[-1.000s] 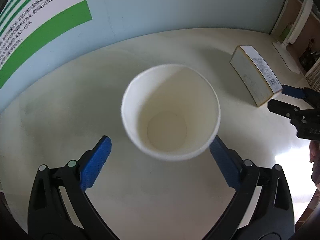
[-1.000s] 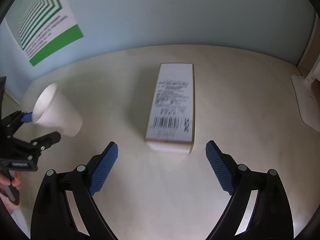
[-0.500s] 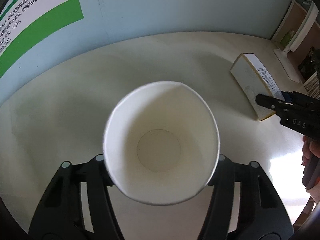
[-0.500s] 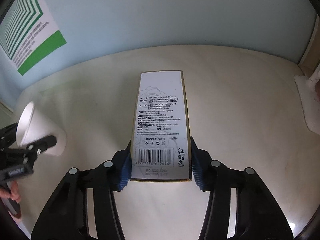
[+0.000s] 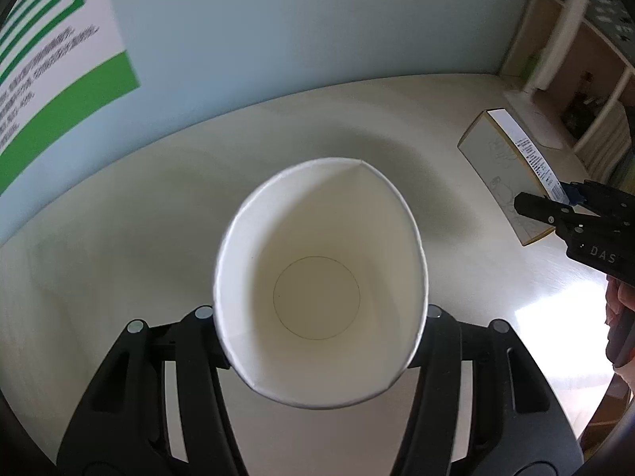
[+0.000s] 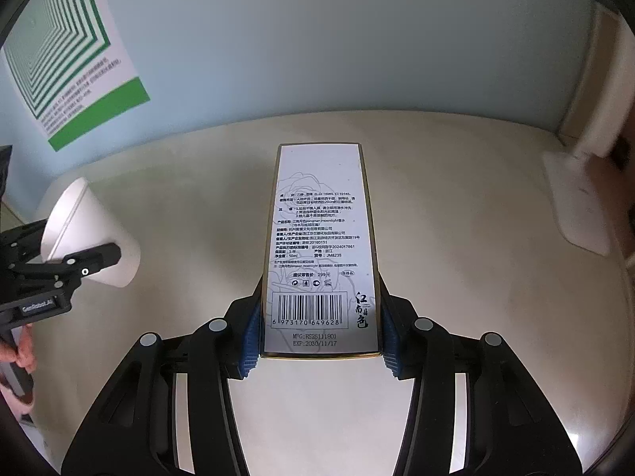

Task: Collect trash
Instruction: 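Lift and carry the paper cup and white box over the teal bin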

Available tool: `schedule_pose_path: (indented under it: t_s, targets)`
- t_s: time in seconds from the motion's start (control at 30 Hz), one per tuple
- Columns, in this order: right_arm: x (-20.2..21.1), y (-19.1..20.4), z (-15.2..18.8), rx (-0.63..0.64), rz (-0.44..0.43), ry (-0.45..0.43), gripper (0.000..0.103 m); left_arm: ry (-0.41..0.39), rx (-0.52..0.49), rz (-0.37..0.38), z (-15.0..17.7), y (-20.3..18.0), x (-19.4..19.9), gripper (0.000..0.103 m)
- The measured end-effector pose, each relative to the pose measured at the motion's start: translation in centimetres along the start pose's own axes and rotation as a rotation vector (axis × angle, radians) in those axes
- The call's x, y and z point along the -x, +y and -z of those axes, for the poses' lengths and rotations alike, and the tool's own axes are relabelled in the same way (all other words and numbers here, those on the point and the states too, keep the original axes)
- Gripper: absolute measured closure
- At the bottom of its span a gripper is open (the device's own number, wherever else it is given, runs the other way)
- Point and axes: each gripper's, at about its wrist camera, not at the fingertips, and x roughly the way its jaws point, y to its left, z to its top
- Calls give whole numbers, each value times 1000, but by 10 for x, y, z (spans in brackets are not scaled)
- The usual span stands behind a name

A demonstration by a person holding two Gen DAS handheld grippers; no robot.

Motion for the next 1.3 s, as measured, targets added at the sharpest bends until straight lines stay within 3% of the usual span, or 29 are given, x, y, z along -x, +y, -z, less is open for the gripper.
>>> schedule_pose_path:
  t_s: [0.27,0.57,0.8,1.3]
  targets:
    - [57,-35,39,-88,57,-60,54,-22,-130,55,3,-68,17,50]
    - [138,-82,125,-218,136,-120,54,-30,-310,147,24,-169,40,50]
    - [213,-117,222,-354,213,-140,54,-22,-475,250,61,-262,62,50]
    - [333,-152,445,-691,384,-150,54,57,-873,460,198,-454,105,50]
